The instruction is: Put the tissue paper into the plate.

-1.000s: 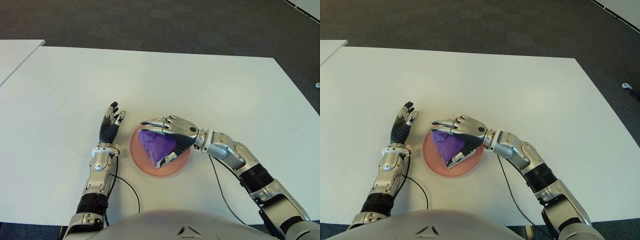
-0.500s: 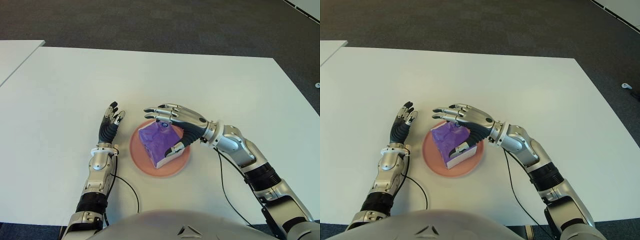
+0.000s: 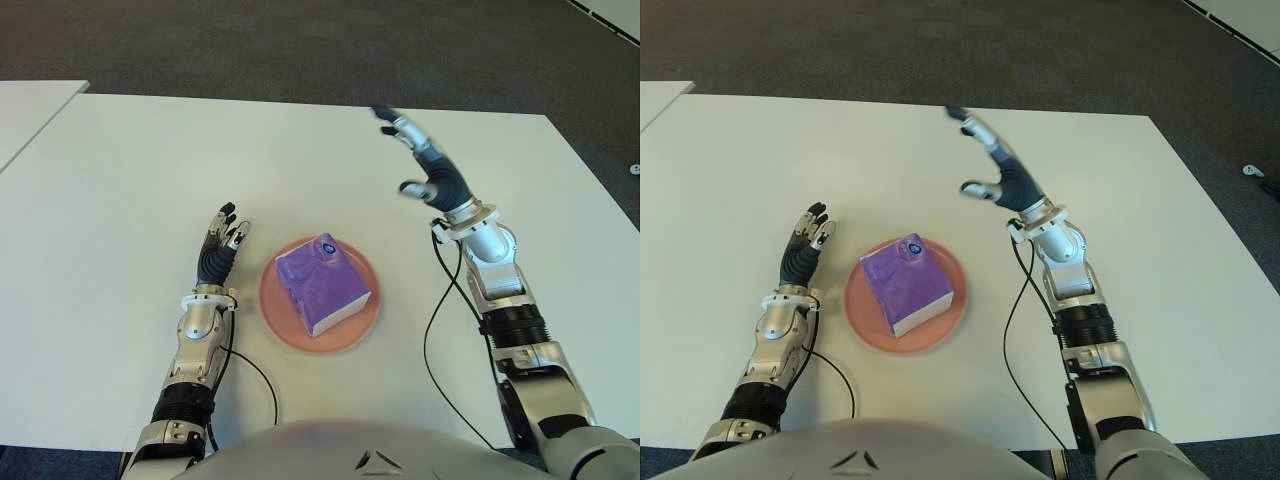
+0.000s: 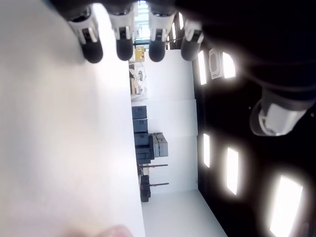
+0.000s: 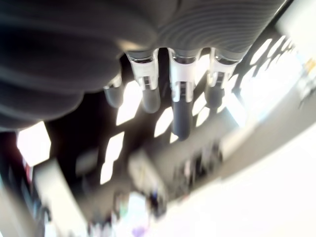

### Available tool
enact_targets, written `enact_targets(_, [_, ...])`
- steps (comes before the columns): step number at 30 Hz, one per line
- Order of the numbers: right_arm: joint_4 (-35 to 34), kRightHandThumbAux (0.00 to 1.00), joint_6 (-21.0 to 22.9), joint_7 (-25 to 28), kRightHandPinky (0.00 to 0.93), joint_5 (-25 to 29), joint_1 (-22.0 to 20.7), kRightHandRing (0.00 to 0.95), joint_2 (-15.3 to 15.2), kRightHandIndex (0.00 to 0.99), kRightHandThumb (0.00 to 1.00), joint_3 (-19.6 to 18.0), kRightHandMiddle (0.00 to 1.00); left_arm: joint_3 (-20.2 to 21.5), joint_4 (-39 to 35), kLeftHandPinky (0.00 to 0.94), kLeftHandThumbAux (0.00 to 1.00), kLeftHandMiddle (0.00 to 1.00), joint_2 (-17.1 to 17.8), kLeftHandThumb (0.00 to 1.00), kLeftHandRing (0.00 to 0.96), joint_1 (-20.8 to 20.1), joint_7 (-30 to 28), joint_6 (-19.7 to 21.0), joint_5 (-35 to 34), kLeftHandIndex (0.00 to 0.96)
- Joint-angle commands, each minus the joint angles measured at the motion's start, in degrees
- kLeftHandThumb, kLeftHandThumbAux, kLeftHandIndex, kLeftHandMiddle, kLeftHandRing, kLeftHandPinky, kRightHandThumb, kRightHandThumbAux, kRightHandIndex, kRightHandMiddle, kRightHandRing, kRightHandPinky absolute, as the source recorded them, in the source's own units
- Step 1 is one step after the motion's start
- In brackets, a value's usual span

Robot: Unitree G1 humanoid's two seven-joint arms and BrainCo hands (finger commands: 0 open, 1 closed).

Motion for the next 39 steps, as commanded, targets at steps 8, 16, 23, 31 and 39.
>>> enact_targets(8, [1.6, 0.363, 3.6, -4.6, 0.000, 15.5, 4.4, 0.000, 12.5, 0.000, 0.014, -10.0, 0.000, -0.3, 0.5, 0.000, 0.402, 0.000, -0.3, 0.000, 0.000, 2.1, -0.1, 3.4, 0.0, 0.000])
enact_targets(16, [7.3, 0.473, 6.6, -2.5, 0.000, 21.8, 5.8, 0.000, 13.3, 0.000, 0.000, -16.8, 0.000, 0.0, 0.1, 0.000, 0.404, 0.000, -0.3, 0.000, 0.000, 2.1, 0.2, 4.7, 0.0, 0.000])
enact_targets(23, [23.7, 0.522, 2.3, -2.8, 0.000, 20.9, 3.3, 0.000, 15.8, 0.000, 0.000, -21.0, 0.000, 0.2, 0.7, 0.000, 0.398, 0.000, -0.3, 0.000, 0.000, 1.7, 0.3, 5.0, -0.1, 0.000])
enact_targets(31, [32.0, 0.555, -1.5, -6.8, 0.000, 16.1, 4.2, 0.000, 18.7, 0.000, 0.000, -21.4, 0.000, 0.1, 0.4, 0.000, 0.393, 0.000, -0.2, 0.000, 0.000, 1.6, 0.1, 5.1, 0.1, 0.000])
enact_targets(39, [33.5, 0.559, -1.2, -8.4, 0.000, 12.3, 6.9, 0.000, 19.9, 0.000, 0.000, -20.2, 0.000, 0.0, 0.0, 0.000, 0.396, 0.000, -0.1, 0.000, 0.000, 1.8, -0.1, 5.4, 0.1, 0.000])
